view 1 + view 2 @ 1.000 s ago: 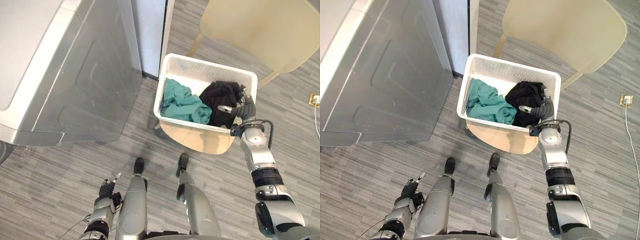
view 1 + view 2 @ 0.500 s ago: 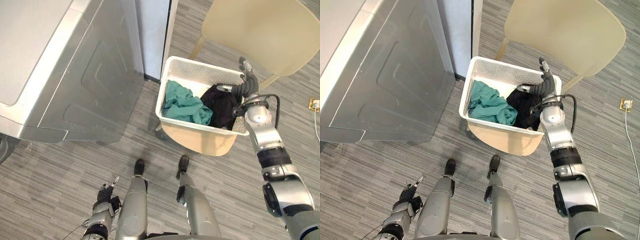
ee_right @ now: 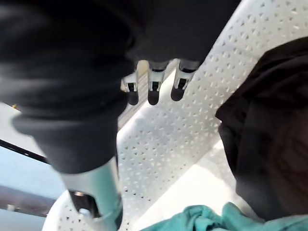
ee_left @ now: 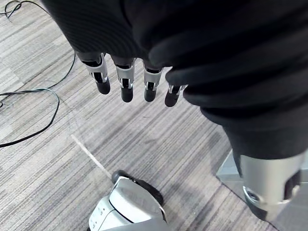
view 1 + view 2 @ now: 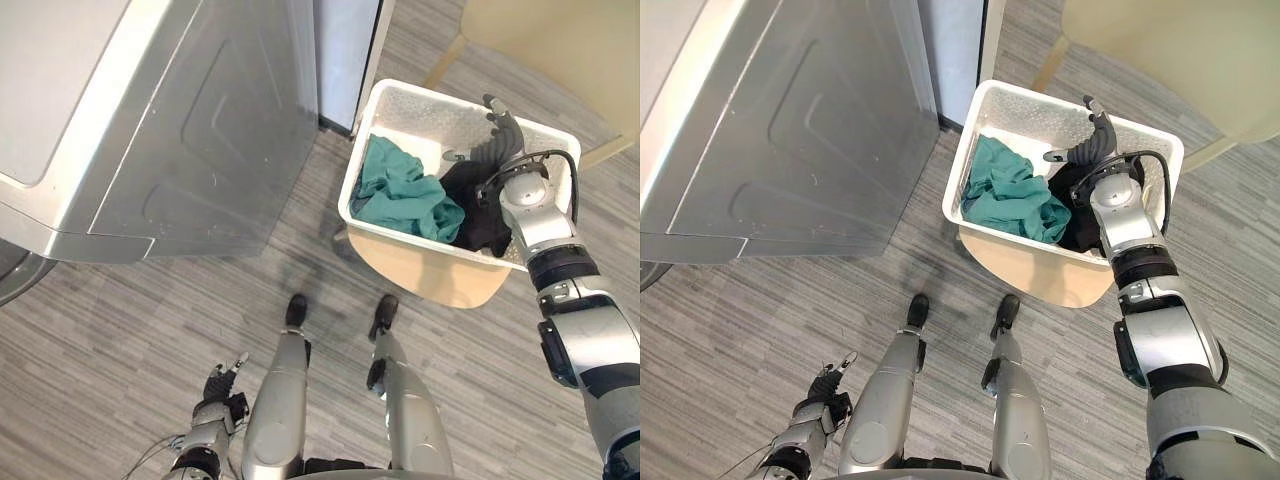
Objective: Pick up the laundry basket with both hands and put the clothes into the washing machine.
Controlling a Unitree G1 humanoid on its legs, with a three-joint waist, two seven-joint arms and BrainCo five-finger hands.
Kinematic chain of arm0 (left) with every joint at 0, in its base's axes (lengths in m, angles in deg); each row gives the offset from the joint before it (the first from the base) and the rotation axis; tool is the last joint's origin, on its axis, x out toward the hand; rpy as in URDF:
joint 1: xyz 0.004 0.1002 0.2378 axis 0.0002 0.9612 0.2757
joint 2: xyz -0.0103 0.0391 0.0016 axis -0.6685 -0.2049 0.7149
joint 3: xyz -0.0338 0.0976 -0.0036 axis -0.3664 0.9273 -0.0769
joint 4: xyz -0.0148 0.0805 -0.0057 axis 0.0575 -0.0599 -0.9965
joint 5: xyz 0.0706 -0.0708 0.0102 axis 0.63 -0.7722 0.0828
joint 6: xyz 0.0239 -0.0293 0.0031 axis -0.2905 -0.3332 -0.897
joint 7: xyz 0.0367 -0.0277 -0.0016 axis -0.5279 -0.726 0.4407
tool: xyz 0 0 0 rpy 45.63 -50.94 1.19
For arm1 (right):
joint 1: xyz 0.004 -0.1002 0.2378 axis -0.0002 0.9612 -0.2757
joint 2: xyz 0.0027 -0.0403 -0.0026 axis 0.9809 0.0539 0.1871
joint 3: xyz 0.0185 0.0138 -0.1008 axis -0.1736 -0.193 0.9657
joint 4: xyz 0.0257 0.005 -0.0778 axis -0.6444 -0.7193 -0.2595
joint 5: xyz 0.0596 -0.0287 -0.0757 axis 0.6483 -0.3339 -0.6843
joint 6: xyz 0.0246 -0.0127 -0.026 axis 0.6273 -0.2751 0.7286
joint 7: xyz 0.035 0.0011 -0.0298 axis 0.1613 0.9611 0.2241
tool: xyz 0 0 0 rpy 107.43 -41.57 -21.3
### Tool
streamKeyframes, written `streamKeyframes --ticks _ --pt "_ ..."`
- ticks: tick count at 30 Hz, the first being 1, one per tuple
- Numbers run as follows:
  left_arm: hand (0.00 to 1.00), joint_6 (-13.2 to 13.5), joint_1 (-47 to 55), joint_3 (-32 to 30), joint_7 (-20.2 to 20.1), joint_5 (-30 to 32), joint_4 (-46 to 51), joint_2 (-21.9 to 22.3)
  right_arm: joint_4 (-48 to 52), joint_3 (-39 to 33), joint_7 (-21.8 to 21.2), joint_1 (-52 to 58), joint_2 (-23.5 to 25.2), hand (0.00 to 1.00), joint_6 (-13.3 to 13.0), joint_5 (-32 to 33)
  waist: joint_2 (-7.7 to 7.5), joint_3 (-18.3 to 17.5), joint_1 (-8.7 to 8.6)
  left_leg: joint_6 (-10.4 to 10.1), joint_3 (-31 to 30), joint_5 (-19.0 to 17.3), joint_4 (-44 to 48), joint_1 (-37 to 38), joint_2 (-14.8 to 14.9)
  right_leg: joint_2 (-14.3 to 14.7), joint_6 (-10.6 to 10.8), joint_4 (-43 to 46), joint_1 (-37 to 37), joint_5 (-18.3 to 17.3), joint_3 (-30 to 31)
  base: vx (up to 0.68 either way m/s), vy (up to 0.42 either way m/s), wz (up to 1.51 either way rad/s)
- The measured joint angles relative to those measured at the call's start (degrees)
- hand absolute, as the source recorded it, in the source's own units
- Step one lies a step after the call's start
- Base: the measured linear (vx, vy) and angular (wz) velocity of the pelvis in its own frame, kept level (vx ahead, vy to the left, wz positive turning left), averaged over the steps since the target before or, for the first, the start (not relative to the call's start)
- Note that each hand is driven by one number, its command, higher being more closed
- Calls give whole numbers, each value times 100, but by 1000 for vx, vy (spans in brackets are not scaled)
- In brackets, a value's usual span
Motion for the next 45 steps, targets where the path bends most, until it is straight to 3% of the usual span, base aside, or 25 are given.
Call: streamKeyframes --ticks 6,14,27,28,36,40,43,45 --pt "0 69 -59 178 15 -191 124 52 -245 -2 12 -148 3 0 94 0 98 110 143 -2 -143 -2 91 -293 0 26 -2 10 -169 0 -129 -11 10 8" --pt "0 146 -175 178 139 -359 162 200 -212 3 52 -264 141 0 97 5 118 121 297 -4 -269 -1 222 -684 -24 25 -4 57 -446 -2 -256 -13 22 6" --pt "0 154 -274 109 144 -394 396 326 -174 412 -3 -243 347 0 86 -88 117 121 380 -63 -608 62 208 -1009 -83 -15 -35 271 -674 -175 -632 11 28 13" --pt "0 152 -279 109 143 -393 421 331 -238 426 -11 -229 346 100 75 -215 117 121 382 -68 -612 65 205 -1004 -78 -25 -50 346 -692 -224 -650 12 26 7" --pt "0 147 -389 116 130 -391 619 378 -586 383 -143 -116 346 100 111 -1269 100 108 337 -63 -610 83 198 -899 -80 -99 -47 626 -693 -375 -670 5 37 4" --pt "0 151 -461 133 128 -392 736 438 -658 142 -141 62 348 100 358 -1772 83 96 307 -59 -536 228 43 -826 -90 -174 -47 666 -691 -375 -694 0 27 8" --pt "0 147 -460 131 130 -393 748 444 -682 -59 -133 268 345 100 469 -1800 51 66 285 -60 -448 244 30 -739 -76 -191 -47 714 -681 -374 -623 -5 12 -8" --pt "0 142 -459 133 128 -393 744 437 -578 -261 -78 356 234 100 471 -1612 48 48 180 -59 -394 244 27 -658 -65 -193 -48 724 -619 -371 -568 -34 27 -10"
